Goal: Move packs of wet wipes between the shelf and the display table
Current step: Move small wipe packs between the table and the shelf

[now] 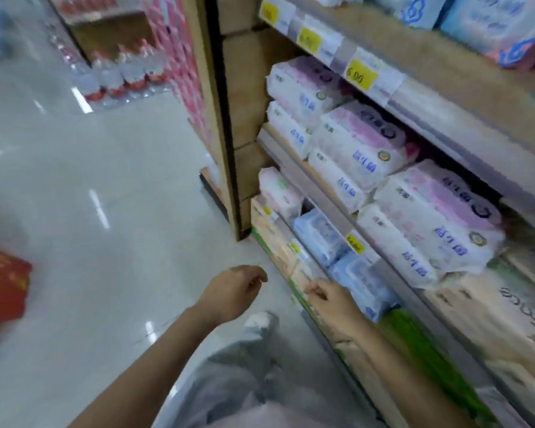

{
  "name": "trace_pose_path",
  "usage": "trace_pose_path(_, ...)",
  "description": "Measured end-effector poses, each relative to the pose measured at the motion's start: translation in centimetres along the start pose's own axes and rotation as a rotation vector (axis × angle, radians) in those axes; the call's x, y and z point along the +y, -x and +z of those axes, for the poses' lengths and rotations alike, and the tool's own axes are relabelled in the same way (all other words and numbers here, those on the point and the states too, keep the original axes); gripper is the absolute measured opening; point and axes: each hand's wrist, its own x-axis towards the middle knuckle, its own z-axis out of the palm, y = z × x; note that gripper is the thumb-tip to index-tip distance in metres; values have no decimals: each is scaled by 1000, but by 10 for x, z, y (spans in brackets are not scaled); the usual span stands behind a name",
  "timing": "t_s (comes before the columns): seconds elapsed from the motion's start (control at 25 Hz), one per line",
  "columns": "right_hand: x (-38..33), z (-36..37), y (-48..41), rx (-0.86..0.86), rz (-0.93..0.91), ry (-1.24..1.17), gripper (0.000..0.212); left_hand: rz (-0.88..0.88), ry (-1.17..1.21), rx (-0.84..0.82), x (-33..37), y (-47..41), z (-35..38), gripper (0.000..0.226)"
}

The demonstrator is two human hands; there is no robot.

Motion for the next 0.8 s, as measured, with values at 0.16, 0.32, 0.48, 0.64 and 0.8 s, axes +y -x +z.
trace_pose_path(0.16,12,83,-5,-445,29,348,14,-459,38,-82,-80,114,38,31)
trace_pose_path(0.32,-65,151,-20,-647,-117,506,18,-861,247,123,-126,226,49,32)
trace_pose_path(0.48,-163,237,-42,-722,-309,589,19,-1133,466,324,-163,311,70,28)
trace_pose_path(0.64,-244,334,-46,-790,-406,613,12,-1345,714,388,-209,385,89,22)
trace_pose_path(0.8,-308,410,-41,-839,-414,648,13,-1444,765,487,-282,439,51,22)
